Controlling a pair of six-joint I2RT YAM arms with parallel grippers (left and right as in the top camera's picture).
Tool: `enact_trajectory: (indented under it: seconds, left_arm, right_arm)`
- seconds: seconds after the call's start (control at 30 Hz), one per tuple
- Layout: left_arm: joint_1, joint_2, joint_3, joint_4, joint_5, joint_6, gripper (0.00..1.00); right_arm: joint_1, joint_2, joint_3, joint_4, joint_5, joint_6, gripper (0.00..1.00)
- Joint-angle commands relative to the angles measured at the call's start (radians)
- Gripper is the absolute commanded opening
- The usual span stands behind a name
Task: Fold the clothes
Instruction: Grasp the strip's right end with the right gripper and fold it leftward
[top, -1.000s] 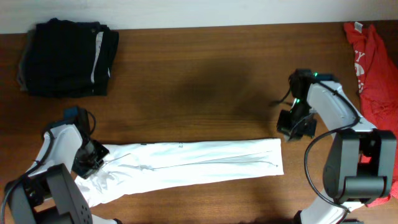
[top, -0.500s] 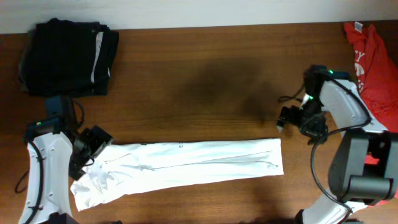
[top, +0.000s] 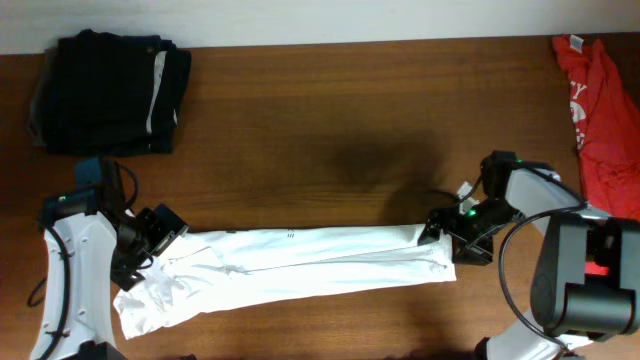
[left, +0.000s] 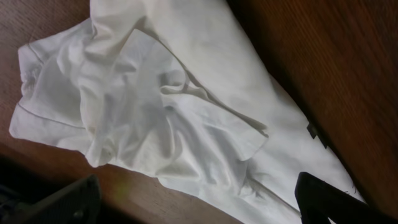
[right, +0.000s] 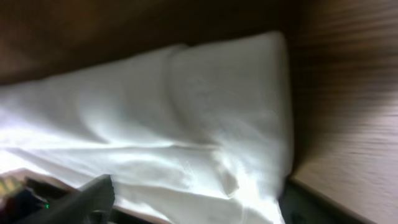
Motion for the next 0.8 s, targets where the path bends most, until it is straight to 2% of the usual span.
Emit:
enact_trajectory:
  seconds: [0.0, 0.03, 0.17, 0.3, 0.5, 0.63, 0.77]
  left_arm:
    - [0.001, 0.002, 0.003, -0.001, 0.011, 0.019, 0.99]
    - [0.001, 0.002, 0.003, -0.001, 0.011, 0.019, 0.99]
    - [0.001, 0.002, 0.003, -0.001, 0.011, 0.019, 0.99]
    - [0.001, 0.002, 0.003, -0.001, 0.011, 0.019, 0.99]
    - [0.001, 0.002, 0.002, 0.0, 0.011, 0.019, 0.99]
    - [0.001, 0.002, 0.002, 0.004, 0.011, 0.019, 0.99]
    - [0.001, 0.002, 0.001, 0.004, 0.011, 0.019, 0.99]
  right_arm:
    - [0.049, 0.042, -0.045, 0.043, -0.023, -0.026, 0.13]
    - [0.048, 0.042, -0.045, 0.044, -0.023, -0.013, 0.04]
    - [0.02, 0.042, -0.001, 0.005, 0.0, 0.002, 0.04]
    - [-0.048, 0.042, 0.139, -0.135, 0.063, 0.005, 0.04]
    - [-0.11, 0.021, 0.392, -0.377, 0.295, 0.132, 0.04]
    - [-0.056, -0.039, 0.428, -0.414, 0.295, 0.138, 0.04]
    - [0.101, -0.085, 0.428, -0.422, 0.291, 0.137, 0.04]
